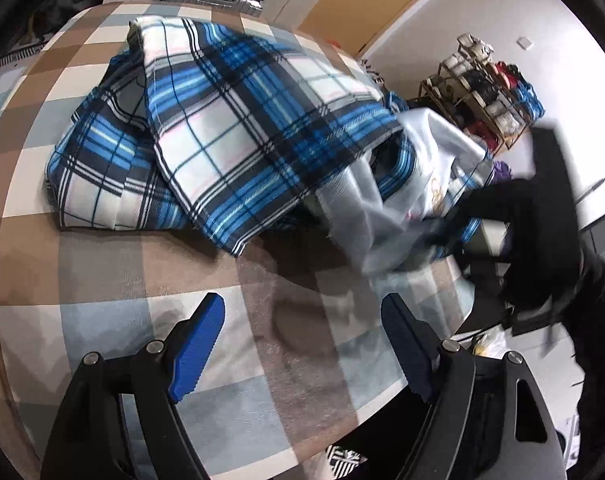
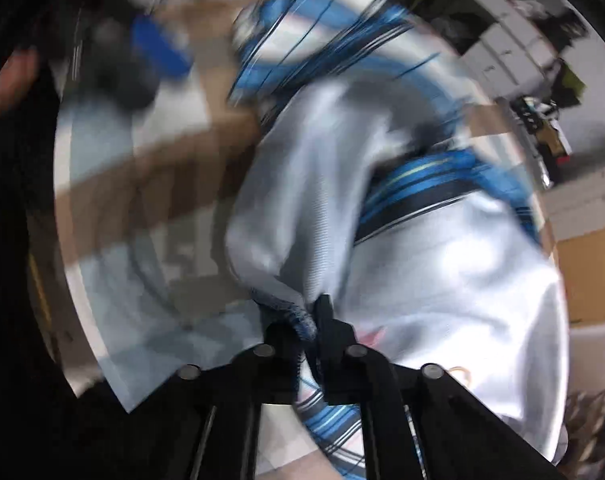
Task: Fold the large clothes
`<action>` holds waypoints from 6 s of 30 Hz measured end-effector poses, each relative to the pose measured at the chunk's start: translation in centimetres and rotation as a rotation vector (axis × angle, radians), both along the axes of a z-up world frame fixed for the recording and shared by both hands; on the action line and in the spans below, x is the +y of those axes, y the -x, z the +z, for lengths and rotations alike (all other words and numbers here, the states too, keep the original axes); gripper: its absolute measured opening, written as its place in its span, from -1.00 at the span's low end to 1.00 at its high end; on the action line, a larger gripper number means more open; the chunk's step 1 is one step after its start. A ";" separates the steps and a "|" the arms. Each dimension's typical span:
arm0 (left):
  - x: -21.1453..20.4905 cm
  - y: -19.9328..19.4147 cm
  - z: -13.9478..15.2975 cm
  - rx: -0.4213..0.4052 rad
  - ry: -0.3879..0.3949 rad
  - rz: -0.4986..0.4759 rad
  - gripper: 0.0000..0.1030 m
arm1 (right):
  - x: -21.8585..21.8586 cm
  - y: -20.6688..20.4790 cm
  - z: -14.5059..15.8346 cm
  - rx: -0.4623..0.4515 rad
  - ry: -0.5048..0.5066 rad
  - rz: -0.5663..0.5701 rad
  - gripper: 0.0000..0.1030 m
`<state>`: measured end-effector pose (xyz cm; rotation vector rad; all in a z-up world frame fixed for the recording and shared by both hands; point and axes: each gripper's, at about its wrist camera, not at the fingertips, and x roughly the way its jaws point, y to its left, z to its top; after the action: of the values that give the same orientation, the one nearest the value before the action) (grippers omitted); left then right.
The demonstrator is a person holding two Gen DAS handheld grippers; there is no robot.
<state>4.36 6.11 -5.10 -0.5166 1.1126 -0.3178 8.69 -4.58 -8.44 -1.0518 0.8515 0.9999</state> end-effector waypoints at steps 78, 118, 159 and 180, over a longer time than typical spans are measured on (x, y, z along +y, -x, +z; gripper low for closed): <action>7.8 -10.4 -0.6 0.110 -0.343 0.089 0.50 | -14.9 -19.4 1.1 0.389 -0.383 -0.720 -0.93; 7.9 -4.7 4.2 -0.019 -0.285 0.152 0.50 | -21.0 -21.0 3.6 0.250 -0.531 -0.982 1.00; 15.2 1.5 -0.7 0.212 -0.084 0.110 -0.89 | -24.0 -7.3 -1.1 0.783 -0.723 -1.055 -0.76; 15.4 2.4 4.4 0.080 -0.151 0.228 -0.65 | -24.5 -16.1 1.1 0.584 -0.994 -1.253 -0.77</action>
<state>1.93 21.52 -0.72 -0.5194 1.1325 -0.0149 24.78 -29.05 -7.32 0.6643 1.0414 0.4493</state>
